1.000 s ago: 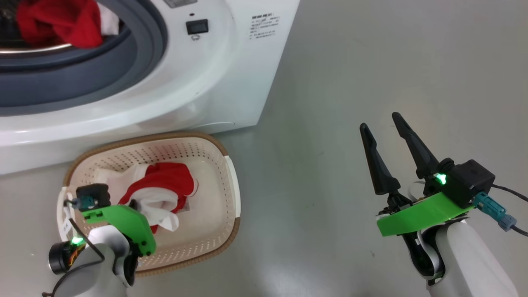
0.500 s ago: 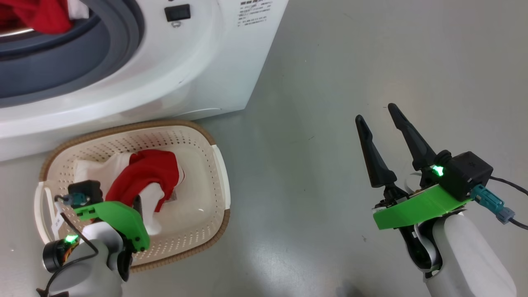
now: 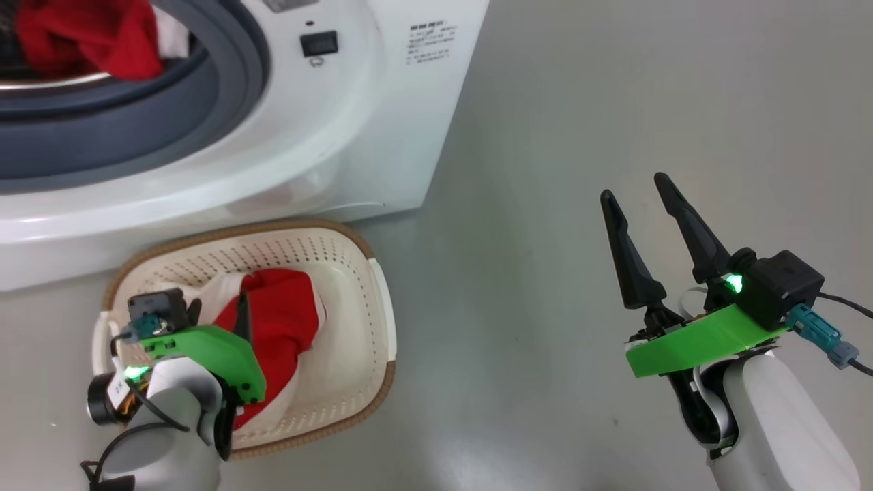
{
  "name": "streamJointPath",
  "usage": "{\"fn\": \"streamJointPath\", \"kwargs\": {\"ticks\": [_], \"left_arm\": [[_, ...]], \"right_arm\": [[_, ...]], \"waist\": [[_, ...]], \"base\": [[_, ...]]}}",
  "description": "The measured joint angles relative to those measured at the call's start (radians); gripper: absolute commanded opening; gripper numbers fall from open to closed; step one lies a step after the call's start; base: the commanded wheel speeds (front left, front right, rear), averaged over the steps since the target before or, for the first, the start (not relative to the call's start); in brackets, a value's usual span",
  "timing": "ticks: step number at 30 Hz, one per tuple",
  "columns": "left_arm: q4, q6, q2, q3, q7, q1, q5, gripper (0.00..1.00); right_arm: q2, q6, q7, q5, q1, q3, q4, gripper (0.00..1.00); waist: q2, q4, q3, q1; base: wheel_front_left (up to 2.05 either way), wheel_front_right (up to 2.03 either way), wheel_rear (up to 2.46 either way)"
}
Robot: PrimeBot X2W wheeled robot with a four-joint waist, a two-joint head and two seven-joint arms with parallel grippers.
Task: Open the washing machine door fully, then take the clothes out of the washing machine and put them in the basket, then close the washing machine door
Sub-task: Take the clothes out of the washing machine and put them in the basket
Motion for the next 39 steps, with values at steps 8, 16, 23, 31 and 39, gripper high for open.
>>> {"fn": "streamJointPath", "kwargs": {"ticks": [8,16,23,31,39], "left_arm": [[-0.205,0.003,0.001,0.002,-0.011,0.101,0.029,1.00],[-0.461,0.038,0.010,0.042,-0.012,0.276,0.075,1.00],[-0.618,0.055,0.017,0.068,-0.012,0.387,0.087,1.00],[-0.831,0.093,0.029,0.112,-0.012,0.497,0.106,1.00],[-0.986,0.119,0.047,0.154,-0.012,0.610,0.152,1.00]], "right_arm": [[-0.012,0.000,0.000,-0.023,0.050,-0.016,0.015,1.00],[-0.014,0.000,0.000,-0.043,0.087,-0.035,0.028,1.00],[-0.015,0.000,0.000,-0.063,0.124,-0.055,0.030,1.00],[-0.012,0.000,0.000,-0.072,0.169,-0.095,0.024,1.00],[-0.009,0.000,0.000,-0.123,0.211,-0.091,0.003,1.00]], "waist": [[0.0000,0.035,-0.083,0.0000],[0.0000,0.061,-0.182,0.0000],[0.0000,0.074,-0.265,0.0000],[-0.0001,0.082,-0.334,0.0000],[0.0000,0.081,-0.383,0.0000]], "base": [[0.00,0.00,0.00],[0.00,0.00,0.00],[0.00,0.00,0.00],[0.00,0.00,0.00],[0.00,0.00,0.00]]}}
